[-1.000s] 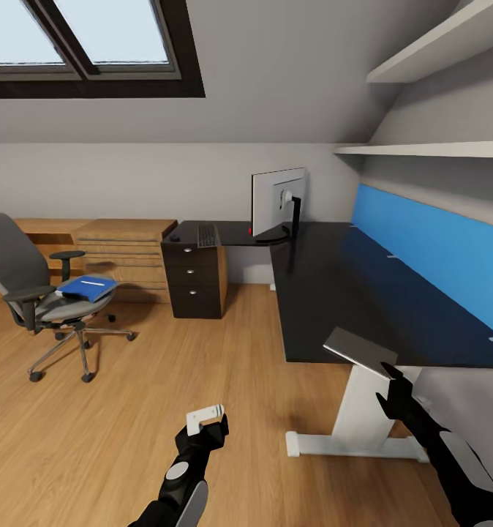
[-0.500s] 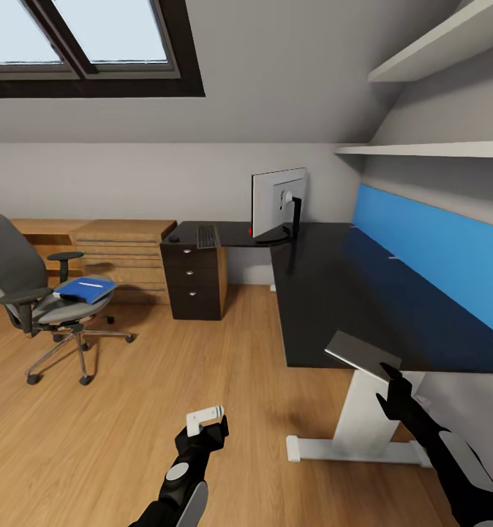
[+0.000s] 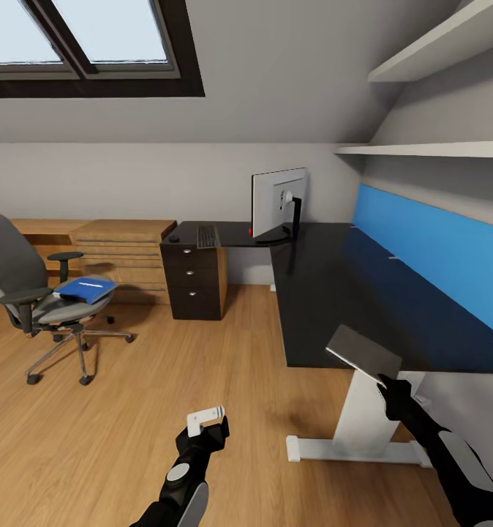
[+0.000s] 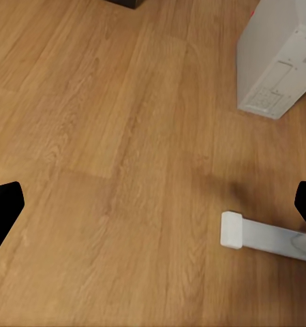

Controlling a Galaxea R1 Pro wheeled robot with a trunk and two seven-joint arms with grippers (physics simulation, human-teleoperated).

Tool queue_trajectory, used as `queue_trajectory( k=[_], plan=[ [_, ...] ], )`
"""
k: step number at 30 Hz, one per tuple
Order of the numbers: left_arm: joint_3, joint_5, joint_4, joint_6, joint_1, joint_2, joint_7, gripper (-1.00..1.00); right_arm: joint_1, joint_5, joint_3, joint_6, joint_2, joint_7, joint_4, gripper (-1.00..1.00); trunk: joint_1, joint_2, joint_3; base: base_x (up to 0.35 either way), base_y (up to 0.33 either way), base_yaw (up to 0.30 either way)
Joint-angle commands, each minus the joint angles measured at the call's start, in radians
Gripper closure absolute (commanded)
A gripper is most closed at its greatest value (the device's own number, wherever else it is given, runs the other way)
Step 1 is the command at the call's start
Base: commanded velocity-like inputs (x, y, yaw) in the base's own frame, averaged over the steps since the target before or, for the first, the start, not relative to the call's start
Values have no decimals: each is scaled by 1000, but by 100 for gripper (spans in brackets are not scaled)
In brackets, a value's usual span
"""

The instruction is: In the bedroom, organize the workspace by keeping the computer under the desk, ensuring the monitor is on the desk, placing the keyboard on the desk next to the monitor, placing the mouse on the desk next to the keyboard, moving the folder from the swivel chair onto the desk next to the mouse, stacking the notebook on top of the folder with the pen on top of the notebook, and positioning the swivel chair next to the desk.

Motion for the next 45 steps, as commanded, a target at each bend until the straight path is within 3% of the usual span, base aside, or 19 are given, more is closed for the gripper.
queue_trajectory(
  k=[1, 19, 31, 36, 38, 45],
  plan=[
    [-2, 6, -1, 3, -1, 0, 7, -100, -1, -2, -3, 6, 0, 1, 1, 100, 0, 0, -1, 0, 0, 0],
    [-3, 5, 10, 2, -1, -1, 7, -100, -1, -2, -4, 4, 0, 2, 0, 100, 0, 0, -1, 0, 0, 0],
    [-11, 3, 10, -2, -1, -2, 13, -100, -1, 0, -2, 0, 4, 2, -27, 100, -46, 84, 37, 0, 0, 0],
    [-25, 4, 10, -7, -1, -1, 13, -100, -1, 53, -1, -39, 10, 2, -83, 100, -65, 119, 52, 0, 0, 0],
    [-28, 4, 10, -8, -1, -1, 11, -100, -1, 93, 1, -87, 29, 3, -104, 100, -69, 126, 55, 0, 0, 0],
    [-27, 6, 10, -10, 0, 2, 11, -100, -1, 115, 3, -126, 86, 24, -149, 100, -69, 126, 55, 0, 0, 0]
  ],
)
